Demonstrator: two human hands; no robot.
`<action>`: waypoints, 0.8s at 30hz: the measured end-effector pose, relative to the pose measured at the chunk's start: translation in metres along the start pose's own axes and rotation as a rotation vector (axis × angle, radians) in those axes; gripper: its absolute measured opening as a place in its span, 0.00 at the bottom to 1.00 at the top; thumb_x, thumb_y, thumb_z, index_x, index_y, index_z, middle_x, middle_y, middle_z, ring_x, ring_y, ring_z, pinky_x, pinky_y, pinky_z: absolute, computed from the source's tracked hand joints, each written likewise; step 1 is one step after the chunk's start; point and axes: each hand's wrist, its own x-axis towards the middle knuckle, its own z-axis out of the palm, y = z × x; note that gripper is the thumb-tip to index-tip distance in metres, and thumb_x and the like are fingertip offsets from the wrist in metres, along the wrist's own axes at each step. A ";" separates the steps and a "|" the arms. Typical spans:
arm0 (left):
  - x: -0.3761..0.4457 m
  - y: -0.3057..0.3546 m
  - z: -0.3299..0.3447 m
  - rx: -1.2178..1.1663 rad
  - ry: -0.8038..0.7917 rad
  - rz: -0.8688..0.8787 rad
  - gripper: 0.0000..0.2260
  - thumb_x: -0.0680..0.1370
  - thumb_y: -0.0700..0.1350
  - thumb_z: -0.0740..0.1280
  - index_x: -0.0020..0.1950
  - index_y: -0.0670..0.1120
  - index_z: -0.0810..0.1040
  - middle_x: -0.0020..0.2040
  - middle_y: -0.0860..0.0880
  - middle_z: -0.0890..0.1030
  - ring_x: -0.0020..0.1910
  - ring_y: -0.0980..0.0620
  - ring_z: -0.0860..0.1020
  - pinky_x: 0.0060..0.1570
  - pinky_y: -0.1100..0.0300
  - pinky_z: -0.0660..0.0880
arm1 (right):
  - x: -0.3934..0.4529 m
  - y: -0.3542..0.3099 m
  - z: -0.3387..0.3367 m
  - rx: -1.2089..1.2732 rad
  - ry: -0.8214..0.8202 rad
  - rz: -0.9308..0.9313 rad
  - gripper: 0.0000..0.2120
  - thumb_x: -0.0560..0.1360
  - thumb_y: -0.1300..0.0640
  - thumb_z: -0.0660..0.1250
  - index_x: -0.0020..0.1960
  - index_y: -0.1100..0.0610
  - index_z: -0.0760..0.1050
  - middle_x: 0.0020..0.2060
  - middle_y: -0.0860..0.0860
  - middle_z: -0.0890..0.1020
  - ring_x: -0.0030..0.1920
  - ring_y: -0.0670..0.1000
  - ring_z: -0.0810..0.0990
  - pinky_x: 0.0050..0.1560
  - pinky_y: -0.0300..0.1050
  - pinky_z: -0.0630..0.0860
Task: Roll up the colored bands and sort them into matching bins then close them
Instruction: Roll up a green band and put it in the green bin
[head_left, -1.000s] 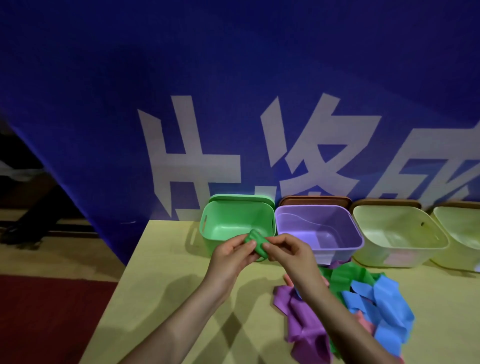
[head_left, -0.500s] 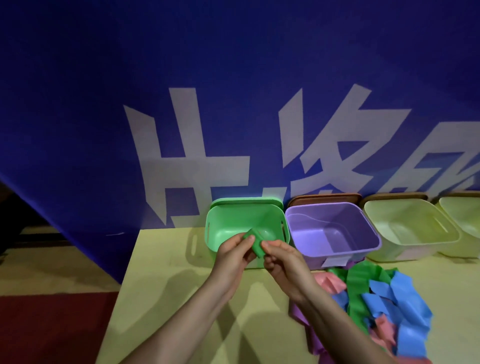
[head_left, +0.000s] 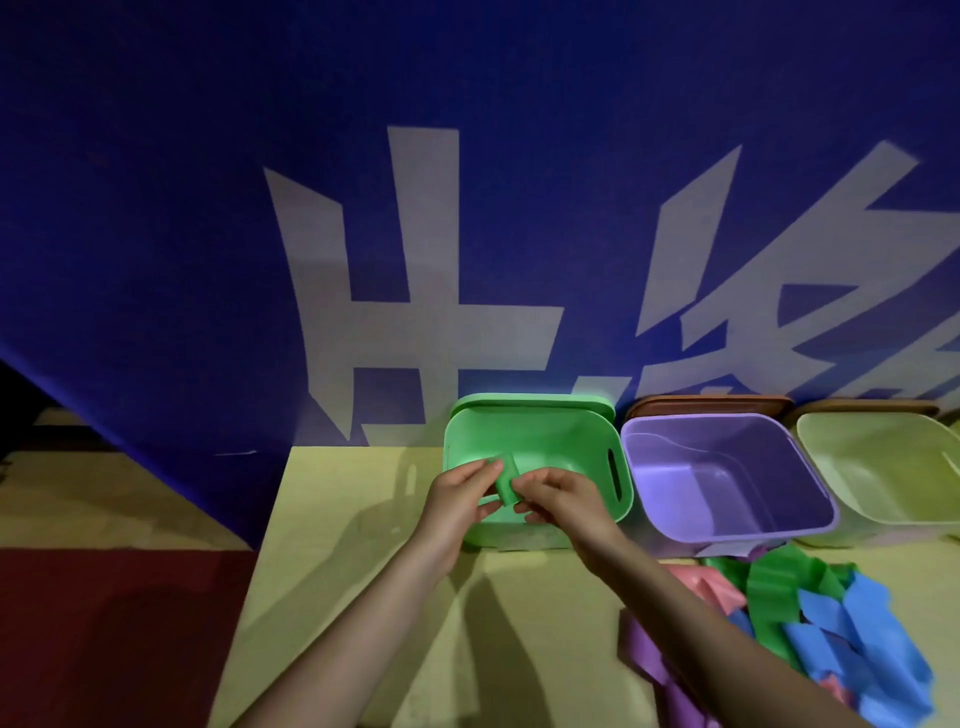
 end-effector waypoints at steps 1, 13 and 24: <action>0.006 0.001 -0.002 0.071 0.011 -0.009 0.08 0.79 0.45 0.65 0.55 0.44 0.80 0.52 0.48 0.82 0.50 0.55 0.79 0.49 0.60 0.78 | 0.008 0.001 0.001 -0.059 -0.016 -0.004 0.03 0.74 0.59 0.71 0.44 0.59 0.79 0.37 0.52 0.82 0.39 0.49 0.81 0.39 0.39 0.76; 0.072 -0.017 -0.041 0.431 0.393 0.207 0.10 0.80 0.47 0.61 0.58 0.50 0.78 0.56 0.50 0.76 0.50 0.58 0.76 0.54 0.58 0.74 | 0.134 0.040 0.030 -0.327 0.115 0.403 0.15 0.72 0.61 0.72 0.30 0.60 0.72 0.25 0.55 0.74 0.25 0.50 0.70 0.31 0.41 0.70; 0.080 -0.028 -0.038 0.316 0.330 0.147 0.09 0.81 0.45 0.58 0.47 0.48 0.77 0.41 0.51 0.79 0.41 0.55 0.77 0.40 0.60 0.71 | 0.164 0.062 0.060 -0.472 0.084 0.406 0.12 0.70 0.62 0.71 0.30 0.61 0.73 0.26 0.55 0.76 0.28 0.52 0.76 0.40 0.46 0.77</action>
